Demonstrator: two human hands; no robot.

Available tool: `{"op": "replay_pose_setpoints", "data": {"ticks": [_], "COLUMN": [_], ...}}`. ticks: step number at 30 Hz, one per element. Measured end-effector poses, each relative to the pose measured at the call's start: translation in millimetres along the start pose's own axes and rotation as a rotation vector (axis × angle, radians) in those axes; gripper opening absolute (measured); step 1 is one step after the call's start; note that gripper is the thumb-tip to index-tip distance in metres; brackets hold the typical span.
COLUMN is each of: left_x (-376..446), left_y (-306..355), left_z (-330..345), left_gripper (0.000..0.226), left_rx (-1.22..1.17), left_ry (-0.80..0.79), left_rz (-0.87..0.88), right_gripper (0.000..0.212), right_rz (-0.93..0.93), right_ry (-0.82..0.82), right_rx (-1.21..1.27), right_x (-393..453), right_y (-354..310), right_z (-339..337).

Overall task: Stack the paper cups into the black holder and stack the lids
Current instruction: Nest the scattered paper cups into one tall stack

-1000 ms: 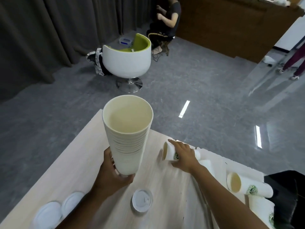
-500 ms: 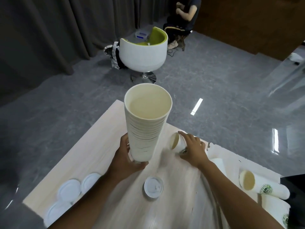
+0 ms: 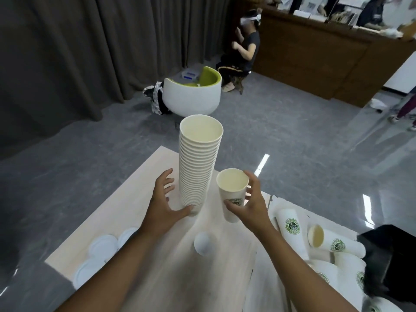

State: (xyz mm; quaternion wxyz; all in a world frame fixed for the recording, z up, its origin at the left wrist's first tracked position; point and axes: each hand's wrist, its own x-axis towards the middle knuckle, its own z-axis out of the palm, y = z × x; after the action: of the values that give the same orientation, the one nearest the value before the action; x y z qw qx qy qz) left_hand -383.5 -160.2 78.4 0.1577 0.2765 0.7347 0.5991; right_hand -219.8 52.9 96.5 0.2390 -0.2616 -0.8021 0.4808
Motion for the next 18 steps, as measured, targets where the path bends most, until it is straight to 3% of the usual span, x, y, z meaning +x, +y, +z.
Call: {"op": "replay_pose_setpoints", "data": {"ticks": [8,18], "left_x": [-52,-100], "left_y": [25,58], "left_z": [-16,17], "left_gripper": [0.110,0.099], "left_rx": [0.060,0.000], "left_ry": [0.006,-0.555], "left_rz": [0.106,0.266], "right_gripper": [0.093,0.095], "right_rz": [0.042,0.166], "right_ry": [0.181,0.408], "right_rx": [0.075,0.061], "right_x": [-84,-201], "right_y": [-55,-97], "right_z": [-5,16]}}
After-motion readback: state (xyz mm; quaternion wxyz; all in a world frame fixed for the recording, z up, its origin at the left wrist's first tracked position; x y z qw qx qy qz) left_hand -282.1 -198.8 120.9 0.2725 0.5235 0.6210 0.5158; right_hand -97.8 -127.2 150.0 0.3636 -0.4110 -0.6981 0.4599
